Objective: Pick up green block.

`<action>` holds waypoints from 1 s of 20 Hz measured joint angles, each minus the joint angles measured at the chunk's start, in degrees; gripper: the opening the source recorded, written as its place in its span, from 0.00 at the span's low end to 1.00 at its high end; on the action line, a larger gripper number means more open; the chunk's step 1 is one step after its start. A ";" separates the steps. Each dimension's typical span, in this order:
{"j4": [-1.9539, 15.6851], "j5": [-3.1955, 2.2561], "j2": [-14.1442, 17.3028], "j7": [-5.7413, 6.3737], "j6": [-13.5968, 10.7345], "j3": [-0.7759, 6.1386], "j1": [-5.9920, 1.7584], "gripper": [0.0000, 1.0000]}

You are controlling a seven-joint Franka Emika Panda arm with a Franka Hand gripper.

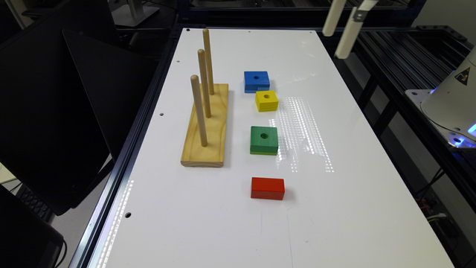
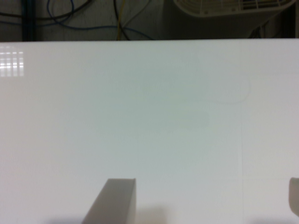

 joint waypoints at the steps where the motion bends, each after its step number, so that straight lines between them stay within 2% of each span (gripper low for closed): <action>1: 1.44 0.00 1.93 0.31 0.39 0.30 0.03 1.00; 6: 7.84 0.00 9.72 0.82 0.78 0.91 0.03 1.00; 8: 9.42 0.00 11.68 0.82 0.78 0.93 0.03 1.00; 11: 10.22 0.00 12.76 0.82 0.77 0.93 0.02 1.00; 17: 10.33 0.00 12.78 0.85 0.77 1.07 0.03 1.00; 20: 11.18 0.00 13.04 0.85 0.77 1.07 -0.05 1.00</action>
